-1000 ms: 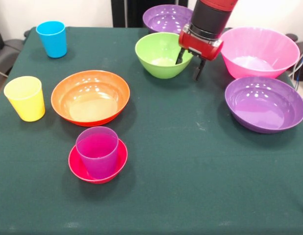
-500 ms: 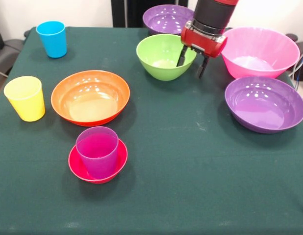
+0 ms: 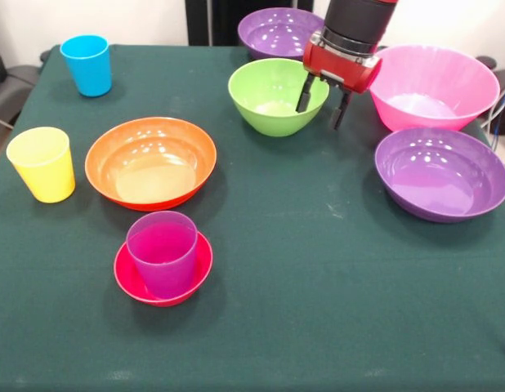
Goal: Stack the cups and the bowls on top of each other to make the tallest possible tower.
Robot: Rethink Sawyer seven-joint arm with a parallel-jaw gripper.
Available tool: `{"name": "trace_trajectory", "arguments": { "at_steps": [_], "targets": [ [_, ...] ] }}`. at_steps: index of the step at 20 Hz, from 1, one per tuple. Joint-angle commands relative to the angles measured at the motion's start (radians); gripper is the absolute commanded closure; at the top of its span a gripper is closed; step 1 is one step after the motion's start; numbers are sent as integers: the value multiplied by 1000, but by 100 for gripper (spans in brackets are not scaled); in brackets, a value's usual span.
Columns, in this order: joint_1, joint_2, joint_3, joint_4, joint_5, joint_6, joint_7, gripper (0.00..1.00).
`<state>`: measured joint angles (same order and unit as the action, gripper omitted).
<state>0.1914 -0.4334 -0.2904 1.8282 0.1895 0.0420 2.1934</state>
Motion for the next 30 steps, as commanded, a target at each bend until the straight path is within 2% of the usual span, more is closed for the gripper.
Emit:
{"name": "trace_trajectory", "arguments": {
  "at_steps": [1, 30],
  "targets": [
    [-26, 11, 104, 21, 36, 94, 148, 0],
    [-39, -30, 117, 29, 28, 151, 130, 0]
  ]
}}
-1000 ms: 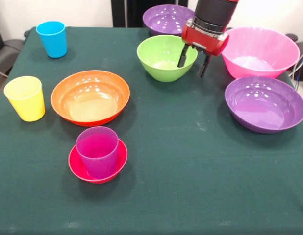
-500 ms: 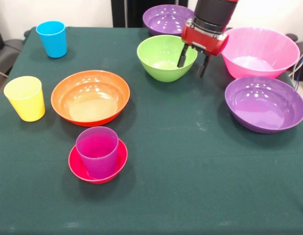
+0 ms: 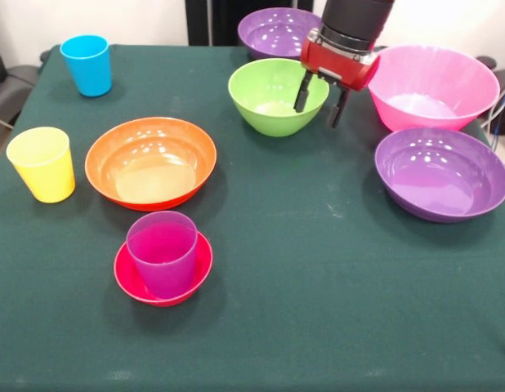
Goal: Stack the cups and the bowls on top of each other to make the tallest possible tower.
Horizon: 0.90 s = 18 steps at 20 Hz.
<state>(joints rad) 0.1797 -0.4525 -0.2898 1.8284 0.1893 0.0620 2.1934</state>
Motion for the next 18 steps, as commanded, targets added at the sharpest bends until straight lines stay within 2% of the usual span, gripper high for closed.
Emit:
{"name": "trace_trajectory", "arguments": {
  "at_steps": [1, 18],
  "targets": [
    [-27, -12, 115, 28, 26, 134, 128, 0],
    [-28, -16, 119, 32, 27, 140, 131, 0]
  ]
}}
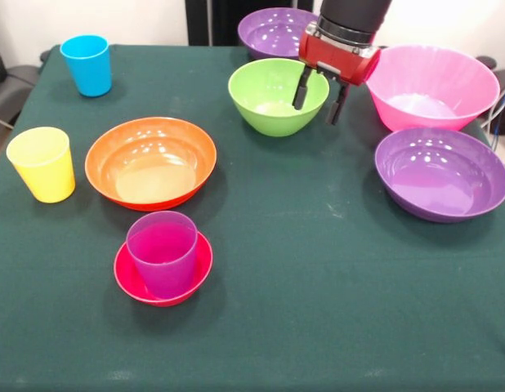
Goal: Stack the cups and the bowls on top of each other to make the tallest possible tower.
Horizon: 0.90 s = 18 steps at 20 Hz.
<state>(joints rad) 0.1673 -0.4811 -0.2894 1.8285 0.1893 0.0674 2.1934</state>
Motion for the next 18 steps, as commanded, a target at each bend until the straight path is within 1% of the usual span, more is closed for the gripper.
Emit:
{"name": "trace_trajectory", "arguments": {
  "at_steps": [1, 16, 17, 18],
  "targets": [
    [-16, 12, 118, 31, 27, 136, 131, 0],
    [-10, 4, 112, 34, 26, 145, 129, 0],
    [-7, 6, 108, 31, 22, 143, 126, 100],
    [-9, 5, 111, 35, 26, 139, 132, 100]
  ]
}}
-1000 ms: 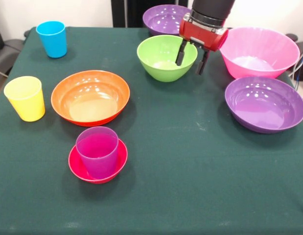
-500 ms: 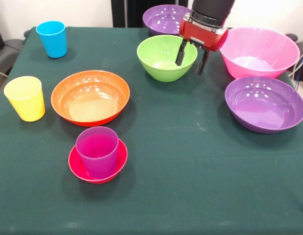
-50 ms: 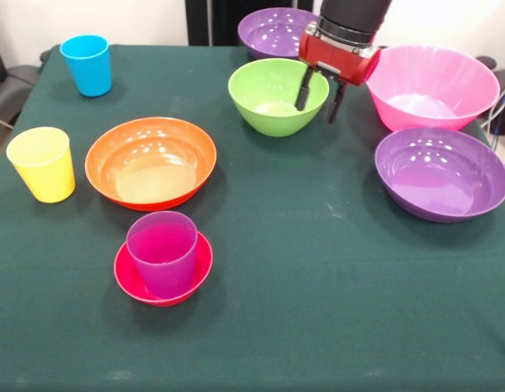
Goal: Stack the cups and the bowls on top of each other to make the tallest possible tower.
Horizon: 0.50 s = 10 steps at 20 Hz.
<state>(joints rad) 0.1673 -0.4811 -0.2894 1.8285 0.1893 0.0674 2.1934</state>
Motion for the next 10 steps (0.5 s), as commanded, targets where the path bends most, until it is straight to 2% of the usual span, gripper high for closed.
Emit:
{"name": "trace_trajectory", "arguments": {
  "at_steps": [1, 4, 10],
  "targets": [
    [-11, 4, 114, 38, 31, 136, 138, 100],
    [7, 9, 94, 27, 32, 152, 138, 100],
    [-4, 4, 109, 31, 32, 157, 137, 100]
  ]
}}
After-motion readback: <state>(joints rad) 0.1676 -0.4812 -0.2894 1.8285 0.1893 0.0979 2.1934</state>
